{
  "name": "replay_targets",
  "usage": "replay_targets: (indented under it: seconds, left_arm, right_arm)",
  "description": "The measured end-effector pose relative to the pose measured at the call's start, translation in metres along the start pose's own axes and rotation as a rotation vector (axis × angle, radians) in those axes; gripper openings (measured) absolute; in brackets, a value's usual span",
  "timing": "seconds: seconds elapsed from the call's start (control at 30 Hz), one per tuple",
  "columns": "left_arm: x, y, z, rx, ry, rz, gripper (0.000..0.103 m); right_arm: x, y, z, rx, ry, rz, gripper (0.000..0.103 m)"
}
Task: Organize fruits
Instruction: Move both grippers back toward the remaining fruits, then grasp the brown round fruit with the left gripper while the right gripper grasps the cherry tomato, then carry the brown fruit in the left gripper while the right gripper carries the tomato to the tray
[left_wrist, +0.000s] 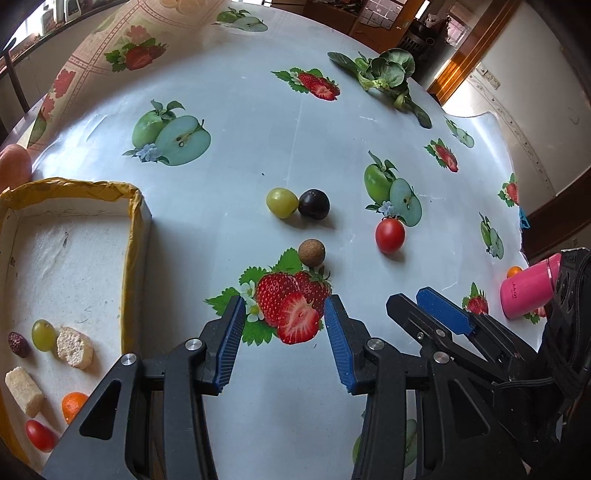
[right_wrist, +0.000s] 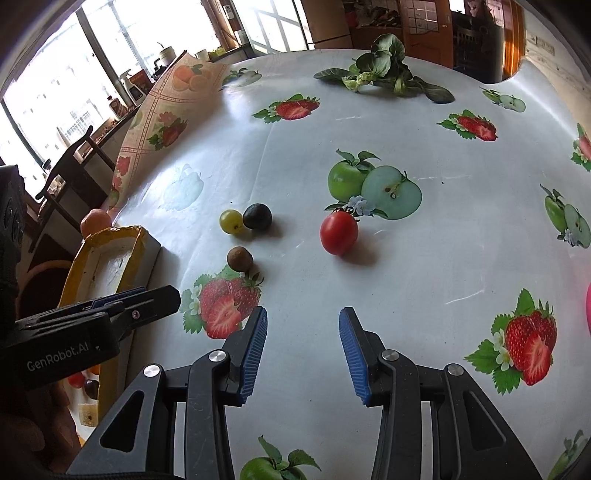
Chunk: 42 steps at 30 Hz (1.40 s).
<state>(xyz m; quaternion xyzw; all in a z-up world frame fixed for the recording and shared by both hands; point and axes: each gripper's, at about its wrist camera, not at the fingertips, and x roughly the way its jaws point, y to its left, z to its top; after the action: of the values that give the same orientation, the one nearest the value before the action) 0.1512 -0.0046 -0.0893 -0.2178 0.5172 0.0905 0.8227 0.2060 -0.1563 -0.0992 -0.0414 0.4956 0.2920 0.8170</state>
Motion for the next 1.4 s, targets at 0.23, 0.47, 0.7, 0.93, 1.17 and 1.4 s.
replay_targets:
  seconds: [0.23,0.47,0.7,0.93,1.17,1.4]
  left_arm:
    - [0.023,-0.008,0.017,0.010,0.009,-0.027,0.042]
    - [0.048,-0.010,0.026,0.009,0.020,-0.026,0.042]
    - [0.056,-0.025,0.035,0.078,0.012,0.027,0.018]
    - [0.049,-0.025,0.022,0.103,0.030,0.058,0.018]
    - [0.019,-0.020,0.001,0.105,0.005,0.076,0.018]
    - [-0.011,-0.008,-0.009,0.088,-0.028,0.071,0.018]
  right_arm:
    - [0.025,-0.012,0.030,0.001,-0.012,-0.009,0.042]
    - [0.056,-0.025,0.050,0.030,0.021,-0.010,0.040]
    - [0.044,-0.037,0.044,0.043,-0.014,-0.009,0.030]
    - [0.017,-0.044,0.027,0.096,-0.038,0.007,0.030]
    - [-0.012,-0.032,0.016,0.106,-0.071,0.033,0.030]
    - [-0.032,-0.008,0.007,0.085,-0.087,0.056,0.030]
